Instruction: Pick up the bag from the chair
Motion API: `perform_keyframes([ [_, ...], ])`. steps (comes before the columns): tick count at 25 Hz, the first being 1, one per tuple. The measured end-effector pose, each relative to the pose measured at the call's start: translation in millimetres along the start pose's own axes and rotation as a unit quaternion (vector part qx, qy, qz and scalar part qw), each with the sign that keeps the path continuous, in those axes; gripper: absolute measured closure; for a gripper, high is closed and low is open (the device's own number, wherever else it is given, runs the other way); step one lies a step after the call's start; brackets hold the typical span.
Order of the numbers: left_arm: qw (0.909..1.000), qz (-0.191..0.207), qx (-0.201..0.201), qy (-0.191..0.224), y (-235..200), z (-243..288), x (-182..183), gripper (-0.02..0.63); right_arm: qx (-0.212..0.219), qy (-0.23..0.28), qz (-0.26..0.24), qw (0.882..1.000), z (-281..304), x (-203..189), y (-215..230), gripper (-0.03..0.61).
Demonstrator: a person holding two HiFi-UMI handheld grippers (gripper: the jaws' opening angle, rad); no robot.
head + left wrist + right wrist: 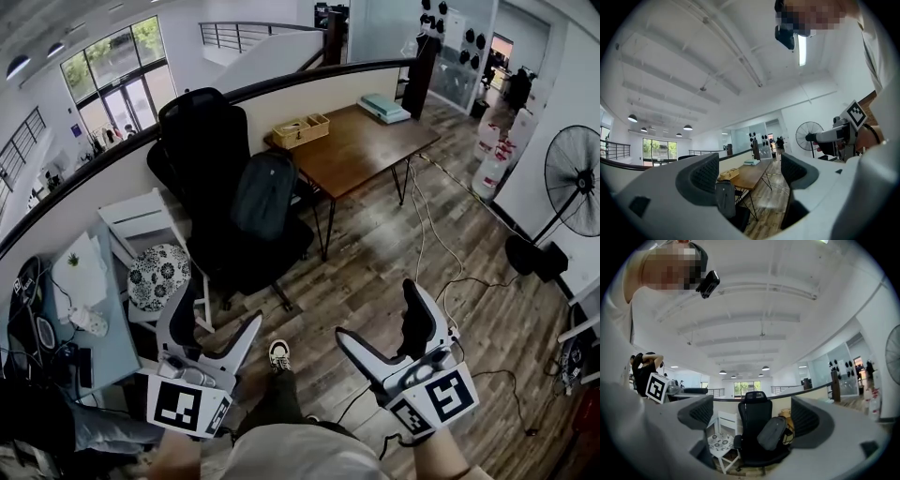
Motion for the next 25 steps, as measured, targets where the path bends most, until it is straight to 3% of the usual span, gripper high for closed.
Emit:
perform_keyframes([
  [9,0.9995,-0.008,-0.022,-0.021,-59,98,-31,0.219,-0.011,-0.016,0.004,1.000,105,-9,52,0.052],
  [25,0.9986,-0.012,-0.044,-0.029,-260,288,-59,0.219,-0.023,-0.039,0.007,0.999,371,0,113,0.052],
])
Point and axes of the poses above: the fingertips, and each gripper's own axes: z forward along the fingers, y to its right, x out of its top, the point moved 10 cm from there along -z, backward along the fingers, and after that the axes turned 2 degrees about -y, right-handed, at the moved point
